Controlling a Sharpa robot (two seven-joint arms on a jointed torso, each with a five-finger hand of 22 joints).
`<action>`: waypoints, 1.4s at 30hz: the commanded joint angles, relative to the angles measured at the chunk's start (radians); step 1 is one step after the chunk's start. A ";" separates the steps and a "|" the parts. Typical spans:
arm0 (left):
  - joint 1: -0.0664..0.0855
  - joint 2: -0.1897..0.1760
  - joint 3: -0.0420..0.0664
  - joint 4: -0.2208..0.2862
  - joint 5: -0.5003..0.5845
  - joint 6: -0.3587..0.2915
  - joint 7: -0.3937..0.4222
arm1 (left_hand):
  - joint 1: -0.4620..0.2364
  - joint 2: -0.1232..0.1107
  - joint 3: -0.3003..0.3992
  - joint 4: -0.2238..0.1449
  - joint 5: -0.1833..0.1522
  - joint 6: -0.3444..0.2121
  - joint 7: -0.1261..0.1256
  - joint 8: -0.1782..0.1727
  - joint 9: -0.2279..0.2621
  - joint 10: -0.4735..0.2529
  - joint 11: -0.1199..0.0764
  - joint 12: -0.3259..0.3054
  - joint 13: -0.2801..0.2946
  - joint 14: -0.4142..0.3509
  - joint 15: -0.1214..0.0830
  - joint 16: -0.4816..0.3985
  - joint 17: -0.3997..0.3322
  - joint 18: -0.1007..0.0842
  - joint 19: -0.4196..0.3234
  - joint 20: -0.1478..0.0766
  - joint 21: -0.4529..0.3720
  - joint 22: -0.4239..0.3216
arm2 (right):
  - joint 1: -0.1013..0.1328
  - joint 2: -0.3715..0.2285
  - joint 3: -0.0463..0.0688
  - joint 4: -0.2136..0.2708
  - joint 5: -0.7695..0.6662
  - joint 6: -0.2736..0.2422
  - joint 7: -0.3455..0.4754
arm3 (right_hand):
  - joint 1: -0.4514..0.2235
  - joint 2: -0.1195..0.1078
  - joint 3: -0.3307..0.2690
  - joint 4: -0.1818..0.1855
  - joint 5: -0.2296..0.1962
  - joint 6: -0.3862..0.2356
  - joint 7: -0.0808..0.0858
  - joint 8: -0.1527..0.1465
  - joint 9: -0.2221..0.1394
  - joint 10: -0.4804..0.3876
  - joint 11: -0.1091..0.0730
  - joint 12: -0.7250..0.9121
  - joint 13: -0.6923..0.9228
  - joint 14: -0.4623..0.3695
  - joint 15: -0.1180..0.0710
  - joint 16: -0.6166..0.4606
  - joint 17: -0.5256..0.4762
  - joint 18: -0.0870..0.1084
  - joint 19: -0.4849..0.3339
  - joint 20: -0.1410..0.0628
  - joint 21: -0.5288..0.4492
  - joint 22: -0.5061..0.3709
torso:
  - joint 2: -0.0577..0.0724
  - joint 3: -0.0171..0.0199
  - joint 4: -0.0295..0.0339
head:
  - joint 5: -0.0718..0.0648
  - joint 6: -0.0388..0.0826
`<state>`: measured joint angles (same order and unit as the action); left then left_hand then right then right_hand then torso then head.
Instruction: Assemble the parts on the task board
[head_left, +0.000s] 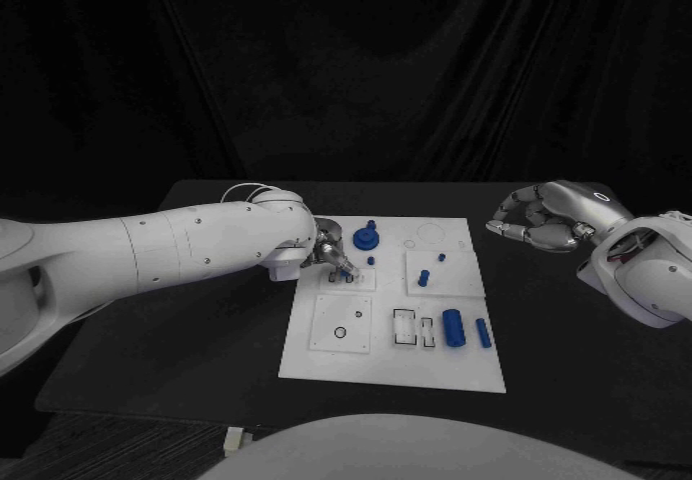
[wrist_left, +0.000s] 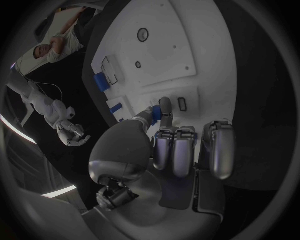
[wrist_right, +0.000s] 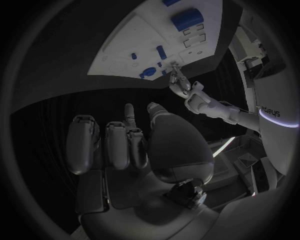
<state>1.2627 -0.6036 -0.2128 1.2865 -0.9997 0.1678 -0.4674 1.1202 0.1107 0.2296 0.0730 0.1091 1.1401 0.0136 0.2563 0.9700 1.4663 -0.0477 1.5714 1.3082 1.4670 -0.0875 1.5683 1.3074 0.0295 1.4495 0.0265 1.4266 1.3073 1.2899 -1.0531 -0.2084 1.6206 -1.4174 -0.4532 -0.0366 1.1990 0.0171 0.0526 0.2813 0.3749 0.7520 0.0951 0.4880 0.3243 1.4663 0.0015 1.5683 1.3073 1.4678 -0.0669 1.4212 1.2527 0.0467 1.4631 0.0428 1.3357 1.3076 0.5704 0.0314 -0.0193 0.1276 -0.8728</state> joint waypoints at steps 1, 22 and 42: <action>0.016 -0.004 0.001 0.008 0.002 0.043 -0.016 | -0.008 0.000 -0.003 0.008 0.005 -0.001 -0.005 0.006 0.002 0.105 -0.004 -0.001 0.263 0.104 -0.005 0.003 0.263 0.018 -0.002 -0.005 -0.006 0.154 | -0.003 0.000 0.001 -0.001 -0.002 0.004 -0.015 | 0.005 0.002 -0.001 0.001 0.006 0.009 -0.001 0.001 -0.001 0.105 0.010 0.003 0.263 0.047 0.008 -0.004 -0.001 0.009 0.019 0.007 -0.003 0.189 | 0.000 0.0003 -0.0003 | -0.001 0.000; 0.034 0.029 0.001 -0.041 0.119 0.127 -0.077 | -0.016 -0.001 -0.004 0.018 0.005 -0.012 -0.002 -0.002 0.000 0.105 -0.002 -0.001 0.263 0.104 -0.003 0.003 0.263 0.018 -0.005 -0.004 -0.010 0.153 | -0.003 0.004 0.001 -0.003 -0.002 0.006 -0.015 | 0.007 0.003 0.000 0.001 0.006 0.010 -0.001 0.001 -0.002 0.105 0.010 0.003 0.263 0.047 0.008 -0.004 -0.001 0.009 0.019 0.007 -0.003 0.189 | -0.001 0.0006 -0.0003 | 0.001 0.000; 0.027 0.083 0.001 -0.102 0.123 0.124 -0.063 | -0.018 0.001 -0.001 0.022 0.005 -0.020 0.000 -0.009 -0.003 0.105 0.000 -0.001 0.263 0.104 -0.001 0.003 0.263 0.019 -0.007 -0.002 -0.013 0.151 | -0.003 0.006 0.001 -0.003 -0.002 0.009 -0.015 | 0.008 0.004 0.000 0.001 0.006 0.010 -0.001 0.001 -0.002 0.105 0.010 0.003 0.263 0.048 0.008 -0.004 -0.001 0.009 0.019 0.007 -0.004 0.189 | 0.001 0.0001 -0.0003 | 0.005 0.000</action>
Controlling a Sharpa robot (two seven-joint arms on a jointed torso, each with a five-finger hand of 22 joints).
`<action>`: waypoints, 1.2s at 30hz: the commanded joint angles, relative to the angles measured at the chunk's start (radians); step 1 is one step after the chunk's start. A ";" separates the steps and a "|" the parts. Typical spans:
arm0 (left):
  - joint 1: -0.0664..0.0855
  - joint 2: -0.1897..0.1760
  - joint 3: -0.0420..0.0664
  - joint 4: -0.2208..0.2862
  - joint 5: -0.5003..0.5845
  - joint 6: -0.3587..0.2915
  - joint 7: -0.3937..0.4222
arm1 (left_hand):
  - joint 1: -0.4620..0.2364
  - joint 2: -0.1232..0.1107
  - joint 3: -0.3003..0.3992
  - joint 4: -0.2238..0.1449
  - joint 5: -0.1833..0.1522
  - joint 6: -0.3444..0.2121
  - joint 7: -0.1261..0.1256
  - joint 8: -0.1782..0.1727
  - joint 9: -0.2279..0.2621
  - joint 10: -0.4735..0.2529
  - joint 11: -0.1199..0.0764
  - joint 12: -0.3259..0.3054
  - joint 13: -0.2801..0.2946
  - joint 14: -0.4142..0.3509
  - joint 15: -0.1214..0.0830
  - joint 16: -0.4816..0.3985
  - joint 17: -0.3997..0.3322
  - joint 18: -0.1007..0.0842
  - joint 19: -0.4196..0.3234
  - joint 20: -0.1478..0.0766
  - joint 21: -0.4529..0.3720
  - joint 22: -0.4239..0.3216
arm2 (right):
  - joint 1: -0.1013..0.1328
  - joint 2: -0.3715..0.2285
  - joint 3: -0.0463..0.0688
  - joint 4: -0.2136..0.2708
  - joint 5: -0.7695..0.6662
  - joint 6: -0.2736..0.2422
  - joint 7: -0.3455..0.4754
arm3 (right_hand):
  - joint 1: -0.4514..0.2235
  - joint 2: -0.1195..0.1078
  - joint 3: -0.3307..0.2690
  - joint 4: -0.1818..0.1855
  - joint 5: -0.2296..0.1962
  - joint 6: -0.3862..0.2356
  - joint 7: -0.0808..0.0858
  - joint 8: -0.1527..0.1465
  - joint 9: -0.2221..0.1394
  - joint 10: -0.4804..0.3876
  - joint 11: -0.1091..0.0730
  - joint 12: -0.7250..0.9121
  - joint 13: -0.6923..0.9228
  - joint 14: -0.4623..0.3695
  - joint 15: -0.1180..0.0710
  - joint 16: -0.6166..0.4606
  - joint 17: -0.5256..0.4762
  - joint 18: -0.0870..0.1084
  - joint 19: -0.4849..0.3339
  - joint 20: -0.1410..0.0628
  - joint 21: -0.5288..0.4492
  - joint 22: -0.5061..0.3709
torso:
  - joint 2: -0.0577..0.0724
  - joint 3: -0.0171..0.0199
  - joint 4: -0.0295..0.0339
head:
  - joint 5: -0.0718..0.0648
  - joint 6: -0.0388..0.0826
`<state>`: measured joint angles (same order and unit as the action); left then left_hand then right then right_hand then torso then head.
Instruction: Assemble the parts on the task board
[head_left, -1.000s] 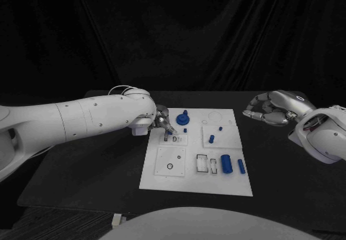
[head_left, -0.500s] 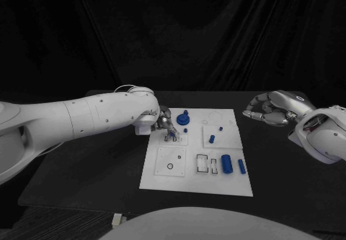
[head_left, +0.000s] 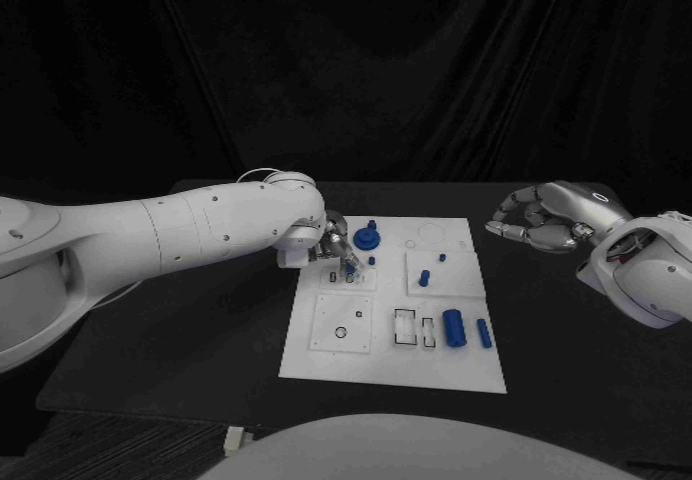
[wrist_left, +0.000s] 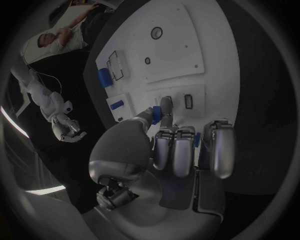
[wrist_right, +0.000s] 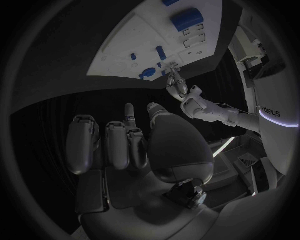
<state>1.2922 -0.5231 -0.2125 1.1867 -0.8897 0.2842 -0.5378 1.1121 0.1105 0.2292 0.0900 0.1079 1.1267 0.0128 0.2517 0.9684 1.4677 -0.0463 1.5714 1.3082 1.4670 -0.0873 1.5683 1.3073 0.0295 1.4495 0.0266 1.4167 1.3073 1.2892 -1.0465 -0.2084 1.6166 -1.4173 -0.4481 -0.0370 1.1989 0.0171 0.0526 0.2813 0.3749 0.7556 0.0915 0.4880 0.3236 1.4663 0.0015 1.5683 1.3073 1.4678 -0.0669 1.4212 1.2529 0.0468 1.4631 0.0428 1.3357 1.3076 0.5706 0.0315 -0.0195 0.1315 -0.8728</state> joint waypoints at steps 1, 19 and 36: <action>-0.002 0.003 0.001 -0.003 0.013 0.007 0.007 | -0.010 0.001 -0.001 0.005 0.006 -0.007 0.001 -0.005 -0.002 0.103 -0.001 -0.001 0.263 0.104 -0.002 0.003 0.263 0.019 -0.007 -0.002 -0.003 0.151 | -0.003 -0.001 0.001 0.001 -0.002 0.004 -0.015 | 0.009 0.004 0.000 0.001 0.006 0.007 0.003 0.001 -0.001 0.105 0.010 0.003 0.263 0.048 0.008 -0.004 -0.001 0.009 0.019 0.007 -0.004 0.189 | 0.001 0.0000 -0.0003 | 0.001 0.000; -0.009 0.007 0.001 -0.012 0.013 0.036 -0.011 | -0.007 0.001 0.002 0.003 0.008 -0.009 0.002 -0.007 -0.003 0.103 -0.001 -0.001 0.263 0.104 -0.001 0.003 0.263 0.020 -0.010 -0.002 -0.007 0.149 | -0.003 -0.002 0.001 0.002 -0.002 0.004 -0.015 | 0.009 0.004 -0.001 0.001 0.005 0.007 0.003 0.001 -0.002 0.105 0.010 0.003 0.263 0.047 0.008 -0.004 -0.002 0.009 0.019 0.007 -0.004 0.189 | -0.001 0.0000 0.0004 | -0.001 0.000; -0.018 0.009 0.001 -0.022 0.013 0.049 -0.018 | -0.006 0.001 0.005 0.003 0.008 -0.014 0.004 -0.012 -0.006 0.103 0.001 -0.001 0.263 0.104 0.000 0.003 0.263 0.021 -0.014 -0.001 -0.012 0.146 | -0.003 -0.004 0.001 0.003 -0.002 0.003 -0.015 | 0.009 0.004 -0.001 0.001 0.005 0.007 0.003 0.001 -0.002 0.105 0.010 0.003 0.263 0.047 0.008 -0.004 -0.002 0.009 0.019 0.007 -0.004 0.189 | 0.000 0.0000 -0.0004 | -0.001 0.000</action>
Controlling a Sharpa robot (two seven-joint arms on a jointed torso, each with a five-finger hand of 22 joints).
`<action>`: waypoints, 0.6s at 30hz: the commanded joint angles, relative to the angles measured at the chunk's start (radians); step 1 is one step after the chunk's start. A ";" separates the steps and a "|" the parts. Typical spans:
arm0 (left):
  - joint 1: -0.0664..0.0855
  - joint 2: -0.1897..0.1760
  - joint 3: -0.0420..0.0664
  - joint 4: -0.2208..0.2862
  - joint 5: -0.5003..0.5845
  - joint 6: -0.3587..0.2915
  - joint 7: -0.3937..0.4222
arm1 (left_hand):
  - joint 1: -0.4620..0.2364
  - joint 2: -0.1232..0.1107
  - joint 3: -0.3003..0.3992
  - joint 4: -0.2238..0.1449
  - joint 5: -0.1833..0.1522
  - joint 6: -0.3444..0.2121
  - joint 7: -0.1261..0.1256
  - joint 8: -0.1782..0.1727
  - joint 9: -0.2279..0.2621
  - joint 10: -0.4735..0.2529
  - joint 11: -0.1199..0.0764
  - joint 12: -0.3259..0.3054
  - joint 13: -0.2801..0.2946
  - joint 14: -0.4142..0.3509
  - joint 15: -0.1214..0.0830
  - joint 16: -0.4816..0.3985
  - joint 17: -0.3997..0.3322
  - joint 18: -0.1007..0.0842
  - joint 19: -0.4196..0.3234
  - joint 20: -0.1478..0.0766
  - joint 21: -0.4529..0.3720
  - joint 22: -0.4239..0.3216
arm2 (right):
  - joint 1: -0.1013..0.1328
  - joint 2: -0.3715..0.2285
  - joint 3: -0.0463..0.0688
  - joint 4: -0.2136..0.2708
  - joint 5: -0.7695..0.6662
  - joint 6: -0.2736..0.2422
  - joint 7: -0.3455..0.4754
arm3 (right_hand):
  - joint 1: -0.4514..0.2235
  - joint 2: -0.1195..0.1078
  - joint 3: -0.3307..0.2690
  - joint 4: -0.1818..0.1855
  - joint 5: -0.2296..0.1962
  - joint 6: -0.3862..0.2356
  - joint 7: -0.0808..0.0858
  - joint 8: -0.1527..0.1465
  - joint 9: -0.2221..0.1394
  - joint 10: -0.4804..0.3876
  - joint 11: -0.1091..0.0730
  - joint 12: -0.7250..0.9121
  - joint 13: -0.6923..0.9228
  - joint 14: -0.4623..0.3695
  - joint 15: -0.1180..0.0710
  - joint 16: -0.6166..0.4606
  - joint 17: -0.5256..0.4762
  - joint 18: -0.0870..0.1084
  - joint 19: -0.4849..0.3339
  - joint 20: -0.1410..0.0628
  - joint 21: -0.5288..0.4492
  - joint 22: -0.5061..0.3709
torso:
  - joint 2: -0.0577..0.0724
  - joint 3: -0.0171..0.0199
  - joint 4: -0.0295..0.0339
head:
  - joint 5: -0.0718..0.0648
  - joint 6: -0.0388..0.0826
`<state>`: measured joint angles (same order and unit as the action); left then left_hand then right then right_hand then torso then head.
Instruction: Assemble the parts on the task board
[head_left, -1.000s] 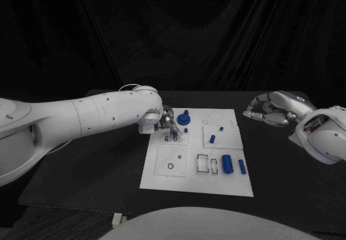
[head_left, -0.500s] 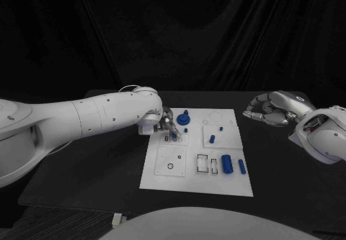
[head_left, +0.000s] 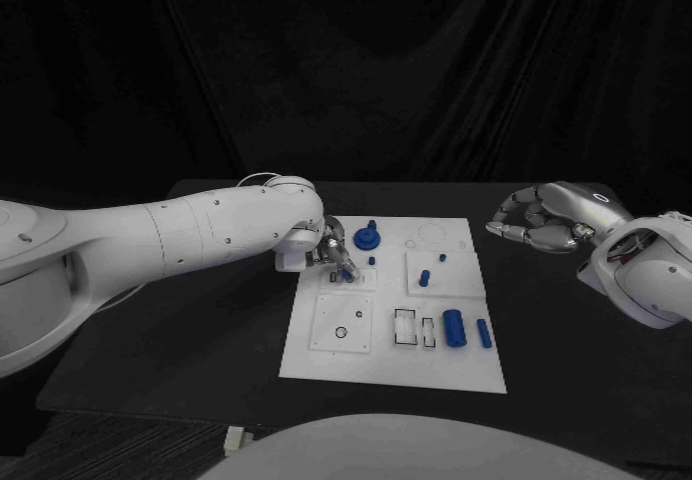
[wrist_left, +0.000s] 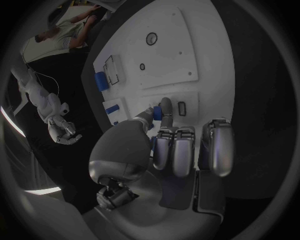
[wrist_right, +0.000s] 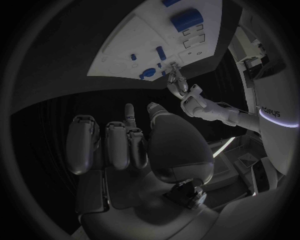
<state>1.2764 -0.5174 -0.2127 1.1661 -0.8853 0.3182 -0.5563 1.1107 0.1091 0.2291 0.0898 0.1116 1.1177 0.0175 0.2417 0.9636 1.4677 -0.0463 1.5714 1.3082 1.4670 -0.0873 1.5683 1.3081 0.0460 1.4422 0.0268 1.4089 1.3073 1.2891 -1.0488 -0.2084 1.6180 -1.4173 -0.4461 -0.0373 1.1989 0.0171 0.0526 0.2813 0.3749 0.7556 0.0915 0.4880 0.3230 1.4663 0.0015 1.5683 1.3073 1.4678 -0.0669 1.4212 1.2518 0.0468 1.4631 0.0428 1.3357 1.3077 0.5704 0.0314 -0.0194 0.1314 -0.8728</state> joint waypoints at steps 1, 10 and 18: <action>-0.003 0.003 0.001 -0.002 0.009 0.016 0.000 | -0.004 0.002 0.005 0.003 0.005 -0.005 -0.001 -0.002 -0.001 0.103 0.001 -0.001 0.263 0.104 0.000 0.003 0.263 0.005 -0.007 -0.001 -0.004 0.146 | -0.002 -0.002 0.001 0.002 -0.002 0.001 -0.014 | 0.009 0.004 -0.001 0.001 0.005 0.007 0.003 0.001 -0.001 0.105 0.010 0.003 0.263 0.047 0.008 -0.004 -0.001 0.009 0.019 0.007 -0.004 0.189 | 0.000 0.0002 -0.0004 | -0.001 0.000; -0.008 0.007 0.001 -0.007 0.009 0.020 0.002 | -0.004 0.002 0.006 0.003 0.005 -0.006 0.000 -0.003 -0.002 0.103 0.001 -0.001 0.263 0.104 0.001 0.003 0.263 0.005 -0.007 -0.001 -0.005 0.146 | -0.002 -0.003 0.001 0.002 -0.002 0.001 -0.015 | 0.009 0.004 -0.001 0.001 0.005 0.007 0.003 0.001 -0.001 0.105 0.010 0.003 0.263 0.047 0.008 -0.004 -0.001 0.009 0.019 0.007 -0.004 0.189 | 0.000 0.0000 0.0001 | 0.000 0.000; -0.011 0.012 0.001 -0.014 0.009 0.017 0.005 | -0.003 0.003 0.007 0.003 0.005 -0.006 0.000 -0.004 -0.002 0.103 0.002 -0.001 0.263 0.104 0.001 0.003 0.263 0.005 -0.007 0.000 -0.005 0.146 | -0.002 -0.004 0.001 0.003 -0.002 0.001 -0.015 | 0.009 0.004 -0.001 0.001 0.005 0.007 0.003 0.001 -0.001 0.105 0.010 0.003 0.263 0.047 0.008 -0.004 -0.001 0.009 0.019 0.007 -0.004 0.189 | 0.001 0.0001 0.0000 | -0.002 0.000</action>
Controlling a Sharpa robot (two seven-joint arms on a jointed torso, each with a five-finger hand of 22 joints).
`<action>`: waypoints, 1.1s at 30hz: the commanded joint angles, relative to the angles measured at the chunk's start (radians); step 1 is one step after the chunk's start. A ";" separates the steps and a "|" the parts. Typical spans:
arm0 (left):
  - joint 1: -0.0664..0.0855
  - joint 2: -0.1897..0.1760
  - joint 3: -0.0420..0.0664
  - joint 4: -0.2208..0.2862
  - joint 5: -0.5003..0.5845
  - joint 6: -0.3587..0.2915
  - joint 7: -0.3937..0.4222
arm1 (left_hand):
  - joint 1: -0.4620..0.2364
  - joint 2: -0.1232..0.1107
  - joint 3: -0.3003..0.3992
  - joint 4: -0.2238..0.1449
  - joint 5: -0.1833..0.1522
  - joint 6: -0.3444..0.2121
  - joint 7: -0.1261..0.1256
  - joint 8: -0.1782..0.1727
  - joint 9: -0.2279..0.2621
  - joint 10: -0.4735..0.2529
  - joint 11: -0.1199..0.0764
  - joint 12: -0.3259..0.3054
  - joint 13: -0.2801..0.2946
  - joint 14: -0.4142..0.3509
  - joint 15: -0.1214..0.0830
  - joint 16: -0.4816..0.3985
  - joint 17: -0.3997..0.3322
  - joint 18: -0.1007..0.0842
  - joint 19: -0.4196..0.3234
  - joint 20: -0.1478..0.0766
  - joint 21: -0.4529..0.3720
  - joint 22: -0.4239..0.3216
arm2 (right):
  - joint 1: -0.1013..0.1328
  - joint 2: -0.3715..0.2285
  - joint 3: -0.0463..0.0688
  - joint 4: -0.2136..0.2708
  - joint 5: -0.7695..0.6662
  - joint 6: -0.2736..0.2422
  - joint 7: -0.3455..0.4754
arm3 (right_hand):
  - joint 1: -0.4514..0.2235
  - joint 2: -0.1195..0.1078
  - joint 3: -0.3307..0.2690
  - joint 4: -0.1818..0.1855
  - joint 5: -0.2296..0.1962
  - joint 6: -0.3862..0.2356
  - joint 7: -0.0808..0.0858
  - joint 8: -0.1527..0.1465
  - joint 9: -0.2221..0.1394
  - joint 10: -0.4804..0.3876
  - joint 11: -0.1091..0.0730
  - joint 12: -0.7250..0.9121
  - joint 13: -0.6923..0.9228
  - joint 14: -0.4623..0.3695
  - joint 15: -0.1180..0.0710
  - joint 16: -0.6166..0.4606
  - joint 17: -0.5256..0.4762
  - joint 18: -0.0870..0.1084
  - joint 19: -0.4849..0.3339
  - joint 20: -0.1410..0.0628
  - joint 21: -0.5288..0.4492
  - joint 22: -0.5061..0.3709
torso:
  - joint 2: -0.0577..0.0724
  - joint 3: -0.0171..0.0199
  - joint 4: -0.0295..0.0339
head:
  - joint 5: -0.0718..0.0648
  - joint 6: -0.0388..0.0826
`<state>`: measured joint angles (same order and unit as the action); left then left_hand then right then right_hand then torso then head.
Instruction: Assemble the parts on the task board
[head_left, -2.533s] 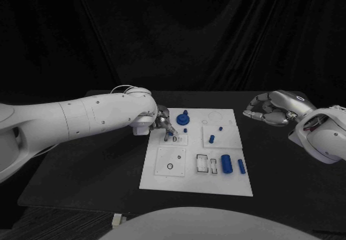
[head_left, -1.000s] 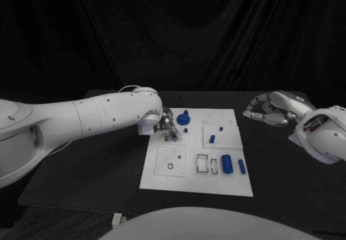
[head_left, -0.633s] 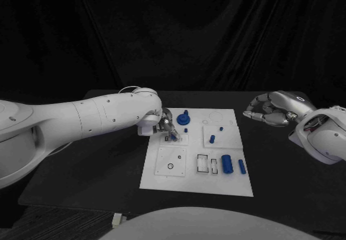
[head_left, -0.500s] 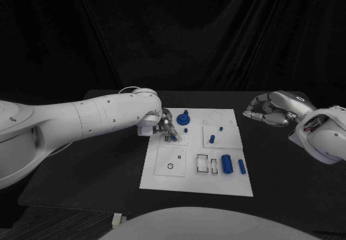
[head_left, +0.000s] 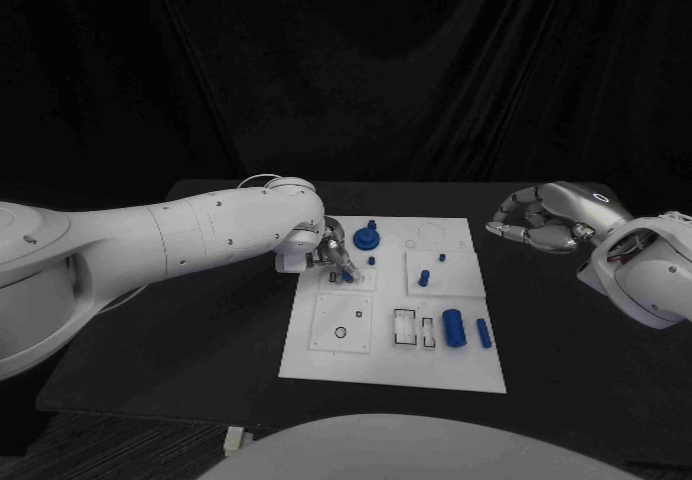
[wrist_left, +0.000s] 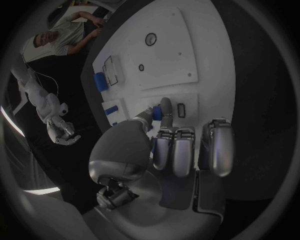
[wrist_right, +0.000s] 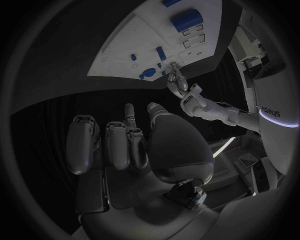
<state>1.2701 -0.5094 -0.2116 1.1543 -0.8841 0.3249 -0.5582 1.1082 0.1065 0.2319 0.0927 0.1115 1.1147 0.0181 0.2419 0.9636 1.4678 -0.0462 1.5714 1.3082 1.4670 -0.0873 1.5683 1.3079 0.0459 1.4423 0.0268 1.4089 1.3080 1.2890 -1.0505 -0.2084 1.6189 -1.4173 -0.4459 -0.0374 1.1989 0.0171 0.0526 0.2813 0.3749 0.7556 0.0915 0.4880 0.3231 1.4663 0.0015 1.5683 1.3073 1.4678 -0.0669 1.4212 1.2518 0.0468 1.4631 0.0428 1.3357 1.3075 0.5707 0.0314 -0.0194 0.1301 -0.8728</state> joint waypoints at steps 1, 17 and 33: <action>-0.005 0.005 0.000 -0.003 0.008 0.011 0.007 | -0.001 0.005 0.004 0.000 0.005 -0.003 0.000 -0.004 -0.002 0.103 0.001 -0.001 0.263 0.104 0.001 0.003 0.263 0.005 -0.007 0.000 -0.005 0.145 | -0.002 -0.002 0.001 0.002 -0.002 0.001 -0.015 | 0.009 0.004 -0.001 0.001 0.005 0.007 0.003 0.001 -0.001 0.104 0.010 0.003 0.263 0.047 0.008 -0.004 -0.001 0.009 0.019 0.007 -0.004 0.189 | 0.000 0.0002 0.0001 | -0.001 0.000; -0.014 0.012 0.000 -0.016 0.008 0.027 0.005 | 0.000 0.006 0.005 0.000 0.006 -0.004 0.000 -0.005 -0.003 0.103 0.002 -0.001 0.263 0.104 0.001 0.003 0.263 0.005 -0.008 0.000 -0.007 0.145 | -0.002 -0.003 0.001 0.004 -0.002 0.002 -0.016 | 0.009 0.004 -0.001 0.001 0.005 0.007 0.003 0.001 -0.001 0.104 0.010 0.003 0.263 0.047 0.008 -0.004 -0.001 0.009 0.019 0.007 -0.004 0.189 | 0.000 0.0004 -0.0002 | -0.004 0.000; -0.020 0.017 0.000 -0.027 0.008 0.019 0.003 | -0.051 -0.006 -0.023 0.045 -0.039 -0.009 0.011 -0.026 -0.019 0.103 0.011 -0.001 0.263 0.104 0.009 0.003 0.263 0.007 -0.013 0.008 -0.016 0.144 | -0.002 -0.003 0.001 0.004 -0.002 0.005 -0.018 | 0.011 0.004 -0.002 0.001 0.005 0.008 0.003 0.001 -0.002 0.104 0.010 0.003 0.263 0.047 0.009 -0.005 -0.003 0.009 0.019 0.007 -0.004 0.189 | 0.000 0.0001 -0.0002 | -0.004 0.000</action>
<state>1.2554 -0.4942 -0.2100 1.1273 -0.8786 0.3339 -0.5558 1.0630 0.1013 0.2097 0.1321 0.0760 1.1077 0.0254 0.2181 0.9464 1.4644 -0.0428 1.5714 1.3082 1.4649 -0.0852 1.5683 1.3076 0.0457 1.4334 0.0357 1.3973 1.3077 1.2889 -1.0525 -0.2084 1.6210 -1.4173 -0.4443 -0.0385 1.2030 0.0212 0.0527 0.2813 0.3749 0.7591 0.0951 0.4880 0.3220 1.4626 0.0052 1.5683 1.3073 1.4678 -0.0669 1.4213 1.2500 0.0468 1.4631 0.0428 1.3357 1.3081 0.5704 0.0316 -0.0195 0.1254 -0.8728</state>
